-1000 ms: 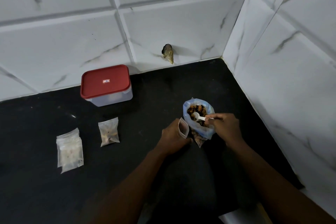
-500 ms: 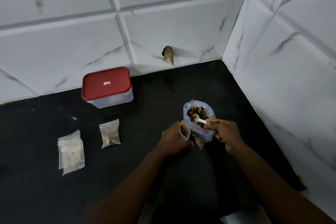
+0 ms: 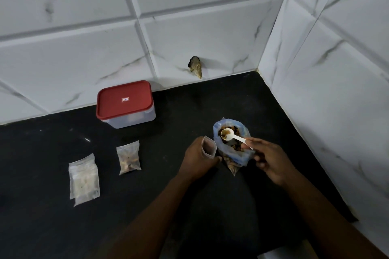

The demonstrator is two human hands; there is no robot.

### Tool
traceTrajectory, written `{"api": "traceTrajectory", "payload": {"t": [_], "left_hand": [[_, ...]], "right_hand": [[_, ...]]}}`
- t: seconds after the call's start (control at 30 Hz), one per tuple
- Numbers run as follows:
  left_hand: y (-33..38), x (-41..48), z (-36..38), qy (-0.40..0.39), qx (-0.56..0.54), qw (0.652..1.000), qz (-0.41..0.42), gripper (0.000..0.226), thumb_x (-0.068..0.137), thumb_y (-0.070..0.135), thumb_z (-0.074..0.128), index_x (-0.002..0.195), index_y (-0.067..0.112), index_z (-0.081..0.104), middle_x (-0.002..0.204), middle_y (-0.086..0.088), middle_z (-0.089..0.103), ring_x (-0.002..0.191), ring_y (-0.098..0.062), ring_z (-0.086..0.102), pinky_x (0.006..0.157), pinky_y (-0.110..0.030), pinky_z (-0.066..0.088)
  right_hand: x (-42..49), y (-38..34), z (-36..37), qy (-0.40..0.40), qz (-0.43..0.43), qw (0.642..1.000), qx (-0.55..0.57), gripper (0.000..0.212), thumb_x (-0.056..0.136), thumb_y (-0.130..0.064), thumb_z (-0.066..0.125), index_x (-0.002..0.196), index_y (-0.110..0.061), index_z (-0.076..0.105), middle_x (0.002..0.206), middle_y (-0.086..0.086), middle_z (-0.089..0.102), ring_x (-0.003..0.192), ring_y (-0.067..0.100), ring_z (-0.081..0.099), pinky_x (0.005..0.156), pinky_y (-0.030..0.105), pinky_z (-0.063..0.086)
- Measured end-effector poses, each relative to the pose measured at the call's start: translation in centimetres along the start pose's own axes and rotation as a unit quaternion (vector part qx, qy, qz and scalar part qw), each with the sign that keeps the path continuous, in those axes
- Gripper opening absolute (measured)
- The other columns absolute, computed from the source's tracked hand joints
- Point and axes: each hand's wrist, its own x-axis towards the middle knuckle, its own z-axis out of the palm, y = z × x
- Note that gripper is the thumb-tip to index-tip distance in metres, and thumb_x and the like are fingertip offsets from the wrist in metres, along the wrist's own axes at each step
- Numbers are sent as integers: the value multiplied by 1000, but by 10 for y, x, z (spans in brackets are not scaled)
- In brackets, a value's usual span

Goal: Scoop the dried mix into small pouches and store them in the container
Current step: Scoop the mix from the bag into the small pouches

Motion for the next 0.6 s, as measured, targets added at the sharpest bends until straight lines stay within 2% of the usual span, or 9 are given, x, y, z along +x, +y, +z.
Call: {"api": "traceTrajectory", "payload": {"t": [0.13, 0.23, 0.37, 0.43, 0.47, 0.53, 0.6], "left_hand": [[6, 0, -2, 4, -12, 1000, 8, 50, 75, 33, 88, 114, 31, 58, 109, 12, 63, 100, -4, 63, 85, -27, 56], [7, 0, -1, 4, -7, 1000, 23, 48, 73, 36, 89, 111, 31, 59, 108, 11, 65, 99, -3, 63, 86, -29, 57], [10, -1, -2, -5, -25, 999, 36, 55, 63, 54, 83, 110, 32, 62, 107, 11, 69, 99, -1, 65, 88, -32, 58], [11, -1, -2, -8, -30, 999, 39, 53, 64, 52, 84, 109, 33, 62, 107, 13, 69, 100, 1, 66, 89, -31, 57], [12, -2, -3, -8, -29, 999, 40, 47, 68, 46, 86, 107, 34, 62, 106, 12, 69, 98, 2, 66, 88, -29, 57], [12, -3, -3, -1, -33, 999, 40, 40, 74, 36, 89, 103, 34, 62, 103, 11, 69, 94, 0, 66, 82, -25, 56], [9, -5, -1, 11, -52, 998, 41, 40, 73, 32, 90, 101, 29, 63, 100, 9, 71, 92, -5, 68, 79, -27, 57]], "right_hand": [[-17, -10, 2, -29, -52, 998, 13, 17, 96, -15, 63, 109, -15, 74, 94, 5, 77, 60, 9, 49, 54, 23, 35], [-32, -19, 7, -52, -104, 993, -19, 17, 95, -13, 64, 108, -14, 75, 92, 6, 77, 63, 11, 53, 57, 24, 39], [-42, -23, 17, -55, -193, 973, -110, 16, 91, -8, 70, 103, -18, 76, 85, -8, 77, 71, -3, 68, 59, 14, 50], [-41, -20, 18, -54, -243, 952, -177, 18, 88, -13, 75, 103, -22, 78, 93, -10, 78, 87, -1, 72, 70, 17, 56], [-39, -16, 18, -50, -268, 936, -221, 19, 87, -16, 77, 104, -25, 78, 94, -9, 77, 91, 2, 72, 74, 19, 57], [-37, -11, 18, -46, -317, 903, -288, 19, 87, -20, 78, 102, -30, 78, 91, -16, 76, 91, -1, 70, 77, 13, 53], [-37, -4, 20, -22, -395, 842, -366, 15, 88, -31, 73, 102, -31, 76, 93, -26, 69, 94, -7, 64, 79, 7, 46]]}}
